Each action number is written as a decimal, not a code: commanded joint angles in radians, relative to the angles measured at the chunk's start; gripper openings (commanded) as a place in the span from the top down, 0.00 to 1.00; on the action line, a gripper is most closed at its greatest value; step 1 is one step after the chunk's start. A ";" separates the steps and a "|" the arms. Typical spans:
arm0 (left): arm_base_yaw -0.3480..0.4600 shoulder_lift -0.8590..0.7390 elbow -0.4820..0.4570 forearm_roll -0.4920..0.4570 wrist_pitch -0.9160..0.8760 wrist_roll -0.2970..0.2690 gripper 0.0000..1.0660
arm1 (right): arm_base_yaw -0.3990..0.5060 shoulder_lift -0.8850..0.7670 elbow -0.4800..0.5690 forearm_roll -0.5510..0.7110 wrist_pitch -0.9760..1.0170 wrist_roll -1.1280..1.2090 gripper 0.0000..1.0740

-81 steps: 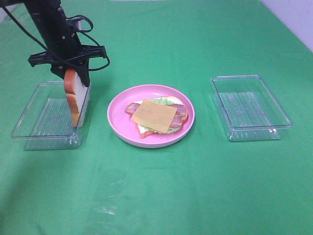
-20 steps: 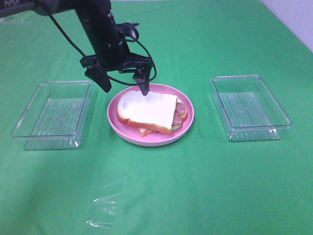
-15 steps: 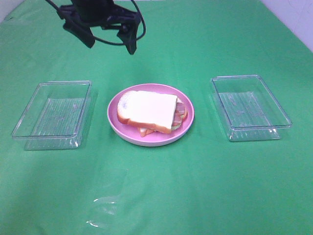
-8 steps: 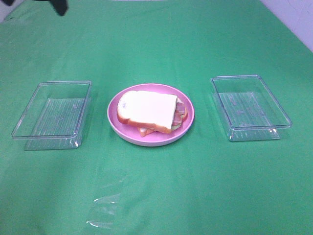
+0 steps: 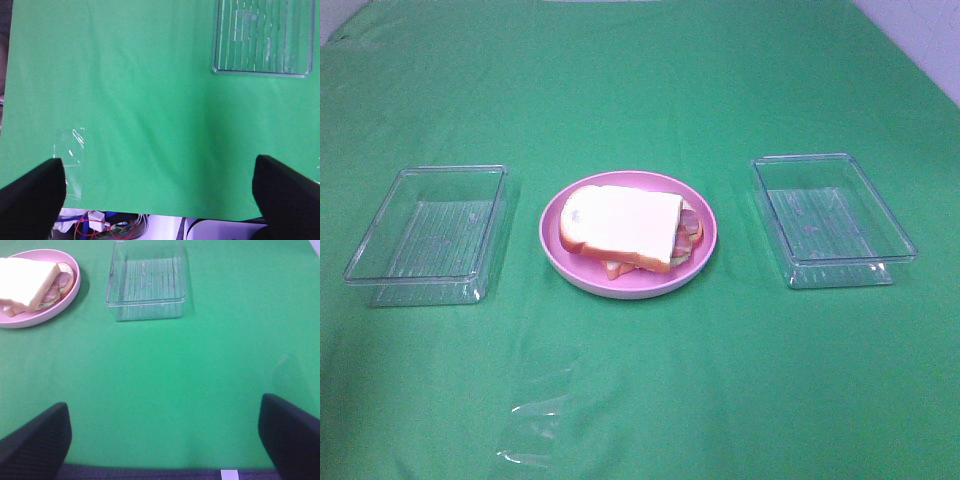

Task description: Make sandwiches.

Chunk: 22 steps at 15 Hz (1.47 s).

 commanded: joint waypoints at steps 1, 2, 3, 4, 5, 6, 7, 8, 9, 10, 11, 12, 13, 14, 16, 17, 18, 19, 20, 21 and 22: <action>0.003 -0.244 0.125 -0.004 0.044 0.002 0.12 | -0.001 -0.032 0.004 0.001 -0.005 -0.011 0.10; 0.003 -0.346 0.167 -0.006 0.051 0.002 0.13 | -0.001 -0.032 0.004 0.001 -0.005 -0.011 0.10; 0.003 -0.456 0.206 -0.010 0.071 -0.015 0.13 | -0.001 -0.032 0.004 0.001 -0.005 -0.011 0.10; 0.003 -0.623 0.265 -0.009 0.068 -0.023 0.13 | -0.001 -0.032 0.004 0.001 -0.005 -0.011 0.10; 0.003 -0.708 0.301 -0.011 0.043 -0.018 0.13 | -0.001 -0.032 0.004 0.001 -0.005 -0.011 0.10; 0.003 -0.800 0.347 -0.011 0.000 -0.015 0.13 | -0.001 -0.032 0.004 0.001 -0.005 -0.011 0.10; 0.003 -0.890 0.390 -0.011 -0.044 -0.015 0.13 | -0.001 -0.032 0.004 0.001 -0.005 -0.011 0.10; 0.003 -0.968 0.437 -0.011 -0.082 -0.012 0.13 | -0.001 -0.032 0.004 0.001 -0.005 -0.011 0.10; 0.003 -1.028 0.473 -0.011 -0.100 -0.003 0.13 | -0.001 -0.032 0.004 0.001 -0.005 -0.011 0.10; 0.003 -1.052 0.488 -0.011 -0.105 0.004 0.13 | -0.001 -0.032 0.004 0.001 -0.005 -0.011 0.10; 0.003 -1.080 0.523 -0.013 -0.096 0.011 0.13 | -0.001 -0.032 0.004 0.001 -0.005 -0.011 0.10; 0.002 -1.070 0.556 -0.035 -0.092 0.010 0.13 | -0.001 -0.033 0.004 0.000 -0.005 -0.011 0.10; 0.000 -1.074 0.577 -0.061 -0.135 0.020 0.13 | -0.001 -0.030 0.004 0.000 -0.005 -0.011 0.10; 0.002 -1.074 0.580 -0.083 -0.141 0.044 0.13 | -0.001 -0.030 0.004 0.002 -0.005 -0.011 0.10; 0.002 -1.074 0.580 -0.089 -0.140 0.053 0.13 | -0.001 -0.028 0.004 0.009 -0.005 -0.011 0.10; 0.002 -1.074 0.580 -0.089 -0.140 0.053 0.13 | -0.001 -0.027 0.004 0.009 -0.005 -0.011 0.10; 0.002 -1.074 0.580 -0.089 -0.140 0.053 0.13 | -0.001 -0.027 0.004 0.009 -0.005 -0.011 0.10; 0.002 -1.074 0.580 -0.089 -0.140 0.053 0.13 | -0.001 -0.027 0.004 0.009 -0.005 -0.011 0.10; 0.002 -1.074 0.580 -0.089 -0.140 0.053 0.13 | -0.001 -0.027 0.004 0.009 -0.005 -0.011 0.10; 0.002 -1.074 0.580 -0.089 -0.141 0.053 0.13 | -0.001 -0.027 0.004 0.009 -0.005 -0.011 0.10; 0.002 -1.074 0.580 -0.089 -0.141 0.053 0.13 | -0.001 -0.027 0.004 0.009 -0.005 -0.011 0.10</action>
